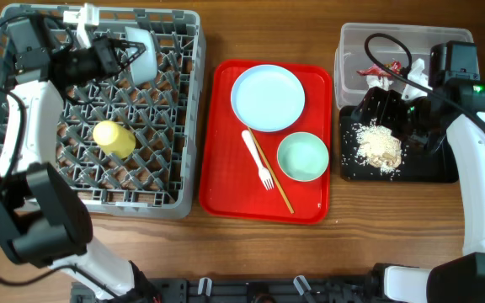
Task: Sort waste into correct bins and load items into the dishwasher rack
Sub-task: 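Carry the bowl into the dish rack and open the left gripper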
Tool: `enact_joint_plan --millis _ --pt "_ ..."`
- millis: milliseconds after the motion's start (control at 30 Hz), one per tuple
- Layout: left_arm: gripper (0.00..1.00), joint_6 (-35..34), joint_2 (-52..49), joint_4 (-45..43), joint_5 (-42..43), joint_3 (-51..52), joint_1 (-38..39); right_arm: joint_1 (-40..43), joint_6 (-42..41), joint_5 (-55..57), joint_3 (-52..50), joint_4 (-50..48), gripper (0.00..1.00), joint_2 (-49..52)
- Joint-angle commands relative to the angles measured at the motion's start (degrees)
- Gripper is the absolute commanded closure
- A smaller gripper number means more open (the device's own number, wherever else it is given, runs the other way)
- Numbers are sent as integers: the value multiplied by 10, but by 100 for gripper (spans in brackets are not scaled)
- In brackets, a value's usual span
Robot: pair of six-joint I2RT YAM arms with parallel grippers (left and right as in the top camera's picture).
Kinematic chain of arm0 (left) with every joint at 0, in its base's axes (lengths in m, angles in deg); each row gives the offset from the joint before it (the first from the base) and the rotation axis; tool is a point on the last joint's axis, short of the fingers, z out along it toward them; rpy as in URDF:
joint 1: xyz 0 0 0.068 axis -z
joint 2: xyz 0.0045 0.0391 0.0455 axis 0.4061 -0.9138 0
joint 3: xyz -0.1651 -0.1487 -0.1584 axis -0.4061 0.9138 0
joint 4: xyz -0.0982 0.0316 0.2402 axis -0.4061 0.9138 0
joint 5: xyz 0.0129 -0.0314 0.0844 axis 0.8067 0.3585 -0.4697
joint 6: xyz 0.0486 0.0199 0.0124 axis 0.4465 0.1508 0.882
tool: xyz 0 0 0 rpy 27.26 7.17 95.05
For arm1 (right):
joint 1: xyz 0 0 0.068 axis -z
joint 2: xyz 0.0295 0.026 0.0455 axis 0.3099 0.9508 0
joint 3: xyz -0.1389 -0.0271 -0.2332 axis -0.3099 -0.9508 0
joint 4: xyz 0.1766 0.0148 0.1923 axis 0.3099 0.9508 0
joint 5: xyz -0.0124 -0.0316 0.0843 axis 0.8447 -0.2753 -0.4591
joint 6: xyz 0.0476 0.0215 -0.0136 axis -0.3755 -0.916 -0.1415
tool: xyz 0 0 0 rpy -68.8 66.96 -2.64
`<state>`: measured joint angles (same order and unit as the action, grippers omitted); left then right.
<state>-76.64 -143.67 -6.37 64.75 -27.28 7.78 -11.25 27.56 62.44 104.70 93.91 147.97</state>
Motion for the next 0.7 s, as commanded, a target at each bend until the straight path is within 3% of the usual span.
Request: enact_joint_plan --millis 0,233,567,633,667 --pt "96 -33 -38 -44 95 -8 -19 1 -5 -9 14 3 0 -9" --pt "96 -98 -100 -115 97 -8 -33 1 -4 -9 14 9 0 -9" --pt "96 -103 -134 -73 81 -8 -109 1 -5 -9 14 11 0 -9" --pt "89 -103 -134 -48 52 -8 -127 1 -5 -9 14 10 0 -9" --pt "79 -103 -134 -36 43 -8 -136 1 -5 -9 14 10 0 -9"
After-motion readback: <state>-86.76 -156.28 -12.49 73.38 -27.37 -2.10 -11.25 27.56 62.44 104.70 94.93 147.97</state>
